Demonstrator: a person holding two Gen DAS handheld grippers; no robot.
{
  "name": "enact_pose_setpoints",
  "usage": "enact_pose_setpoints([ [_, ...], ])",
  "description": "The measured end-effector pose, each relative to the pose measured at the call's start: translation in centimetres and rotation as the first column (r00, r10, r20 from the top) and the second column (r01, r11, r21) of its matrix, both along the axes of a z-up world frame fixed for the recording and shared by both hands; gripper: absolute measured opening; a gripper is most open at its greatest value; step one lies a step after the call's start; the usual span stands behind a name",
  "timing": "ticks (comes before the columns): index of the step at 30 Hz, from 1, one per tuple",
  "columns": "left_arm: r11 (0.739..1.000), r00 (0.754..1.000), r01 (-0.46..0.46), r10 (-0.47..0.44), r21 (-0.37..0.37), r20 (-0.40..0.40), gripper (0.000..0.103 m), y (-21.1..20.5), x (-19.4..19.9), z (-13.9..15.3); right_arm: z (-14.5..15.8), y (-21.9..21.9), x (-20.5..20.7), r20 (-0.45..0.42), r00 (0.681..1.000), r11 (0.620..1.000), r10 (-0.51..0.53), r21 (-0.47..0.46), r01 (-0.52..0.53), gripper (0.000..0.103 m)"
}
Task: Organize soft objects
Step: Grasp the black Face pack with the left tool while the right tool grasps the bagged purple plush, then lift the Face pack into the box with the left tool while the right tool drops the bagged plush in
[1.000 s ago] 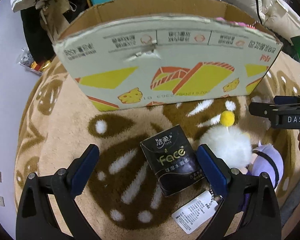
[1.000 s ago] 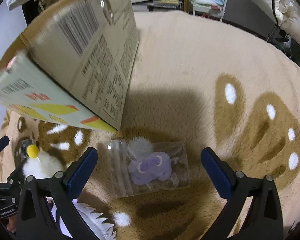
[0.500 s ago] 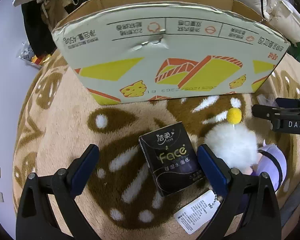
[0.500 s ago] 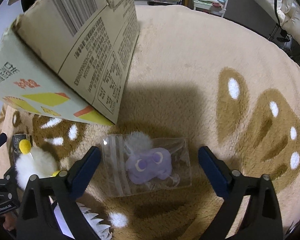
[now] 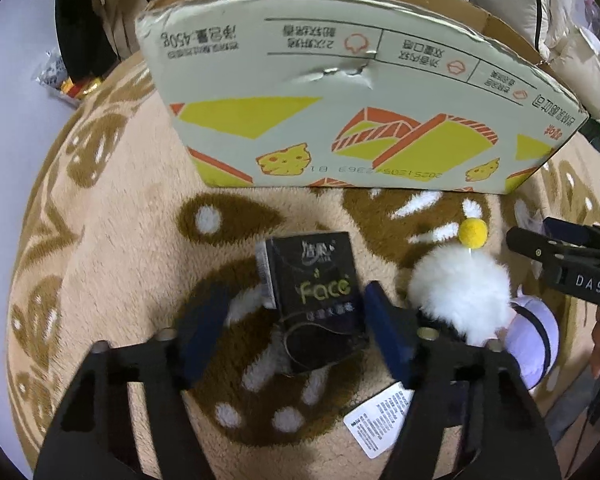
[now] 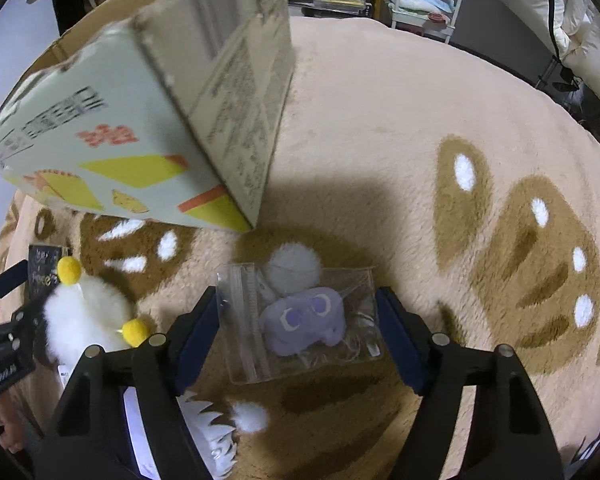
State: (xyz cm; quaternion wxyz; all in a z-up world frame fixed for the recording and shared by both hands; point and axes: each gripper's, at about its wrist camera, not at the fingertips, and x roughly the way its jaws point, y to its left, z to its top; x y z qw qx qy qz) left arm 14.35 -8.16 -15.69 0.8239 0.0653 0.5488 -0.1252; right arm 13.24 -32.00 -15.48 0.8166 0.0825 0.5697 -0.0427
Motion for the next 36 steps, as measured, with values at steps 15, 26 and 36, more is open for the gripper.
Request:
enact_pose_setpoints([
  [15, 0.999, 0.996, -0.045, 0.046, -0.006, 0.08, 0.039, 1.2, -1.3, 2.2, 4.3, 2.4, -3.5, 0.158, 0.987, 0.999, 0.02, 0.035, -0.026, 0.079],
  [26, 0.995, 0.95, -0.077, 0.095, -0.071, 0.297, 0.039, 2.2, -4.7, 8.5, 9.7, 3.3, -5.6, 0.362, 0.931, 0.998, 0.055, 0.018, -0.066, 0.079],
  [36, 0.995, 0.88, -0.036, 0.074, -0.091, 0.469, 0.039, 1.7, -5.0, 12.2, 14.0, 3.1, -6.3, 0.543, 0.837, 0.997, 0.072, -0.006, -0.082, 0.079],
])
